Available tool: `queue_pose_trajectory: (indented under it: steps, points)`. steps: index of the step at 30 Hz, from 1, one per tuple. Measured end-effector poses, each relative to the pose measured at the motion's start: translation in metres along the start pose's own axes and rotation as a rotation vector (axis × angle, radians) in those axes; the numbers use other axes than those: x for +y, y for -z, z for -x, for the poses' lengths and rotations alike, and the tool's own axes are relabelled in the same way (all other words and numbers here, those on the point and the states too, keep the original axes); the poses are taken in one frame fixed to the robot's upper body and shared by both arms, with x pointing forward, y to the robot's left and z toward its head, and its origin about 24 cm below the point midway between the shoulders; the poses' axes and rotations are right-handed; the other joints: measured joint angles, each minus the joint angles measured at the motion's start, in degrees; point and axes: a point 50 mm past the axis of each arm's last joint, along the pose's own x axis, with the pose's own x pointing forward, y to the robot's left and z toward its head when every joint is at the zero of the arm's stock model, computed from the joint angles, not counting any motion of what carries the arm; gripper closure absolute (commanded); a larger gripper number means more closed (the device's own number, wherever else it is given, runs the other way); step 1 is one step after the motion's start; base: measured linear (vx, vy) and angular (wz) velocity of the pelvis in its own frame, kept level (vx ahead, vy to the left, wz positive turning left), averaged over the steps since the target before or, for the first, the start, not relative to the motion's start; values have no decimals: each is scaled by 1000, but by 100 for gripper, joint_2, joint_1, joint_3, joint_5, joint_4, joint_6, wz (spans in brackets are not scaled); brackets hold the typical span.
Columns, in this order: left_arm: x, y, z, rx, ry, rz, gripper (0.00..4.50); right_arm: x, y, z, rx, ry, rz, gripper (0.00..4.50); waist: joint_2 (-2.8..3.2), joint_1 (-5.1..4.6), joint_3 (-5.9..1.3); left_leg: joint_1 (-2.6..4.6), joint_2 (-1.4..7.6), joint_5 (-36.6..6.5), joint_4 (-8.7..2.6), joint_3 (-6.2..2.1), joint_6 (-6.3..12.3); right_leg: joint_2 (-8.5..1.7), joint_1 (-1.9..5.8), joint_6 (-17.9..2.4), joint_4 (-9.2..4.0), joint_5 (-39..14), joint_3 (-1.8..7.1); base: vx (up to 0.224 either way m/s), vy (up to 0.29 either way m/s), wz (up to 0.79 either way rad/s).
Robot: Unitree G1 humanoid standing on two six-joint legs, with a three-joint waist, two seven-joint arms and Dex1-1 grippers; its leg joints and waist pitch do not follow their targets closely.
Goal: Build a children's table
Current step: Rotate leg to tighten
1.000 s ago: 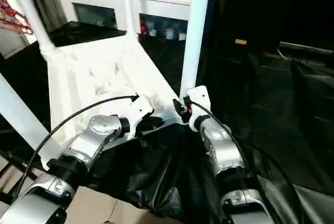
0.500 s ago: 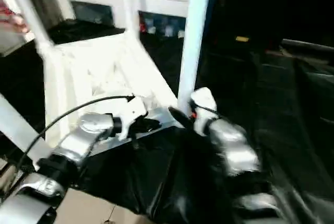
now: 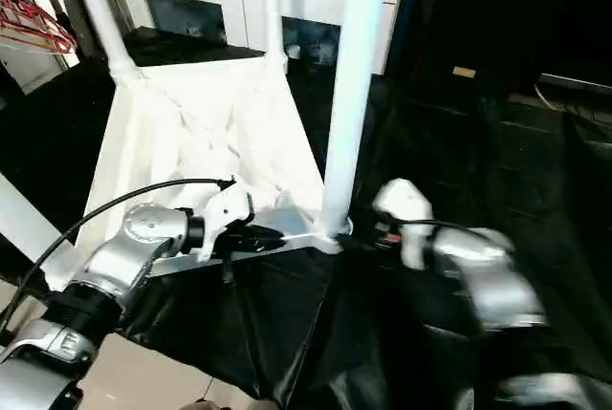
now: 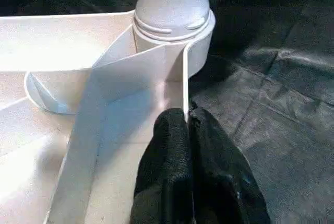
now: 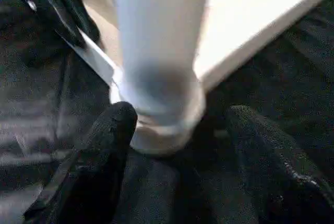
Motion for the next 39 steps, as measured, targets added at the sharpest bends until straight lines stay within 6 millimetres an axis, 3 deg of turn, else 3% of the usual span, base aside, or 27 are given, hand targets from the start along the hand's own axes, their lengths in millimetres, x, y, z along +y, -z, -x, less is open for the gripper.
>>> queue_pose_trajectory:
  steps: [10,18,20,27,31,34,39]
  points:
    - [-2,0,1,-8,17,-1,450,4,2,12,11,-31,16,141,2,15,0,-6,4,14,5,3,26,0,-4,2,4,-1,-3,0,0,0]
    - [-2,-3,-5,-26,-15,7,450,25,1,17,23,-205,-55,141,13,35,4,-9,9,7,28,3,13,1,-2,2,15,-1,-2,0,0,0]
    - [-2,-3,-8,-30,-39,30,406,28,-6,16,-5,-233,-64,141,13,37,4,-7,9,5,33,3,10,1,-2,1,22,0,-1,0,0,0]
    - [-12,-18,4,-139,-62,87,354,39,-15,0,-101,-269,-118,141,49,2,-14,-1,15,-1,29,3,-1,2,-1,3,30,-2,-4,0,0,0]
    - [-35,-5,21,-131,-52,167,325,41,-21,-12,-153,-266,-139,141,52,-44,-14,6,19,-2,27,6,-3,4,-2,8,43,-5,-3,0,0,0]
    - [-47,1,33,-124,-53,214,284,38,-25,-19,-180,-248,-143,141,45,1,-11,7,20,-1,33,5,-4,4,-5,13,62,-8,-1,0,0,0]
    - [-66,5,48,-131,-73,268,245,29,-24,-31,-191,-142,-144,141,45,-6,-11,10,16,-1,39,5,-4,4,-1,43,65,-27,9,0,0,0]
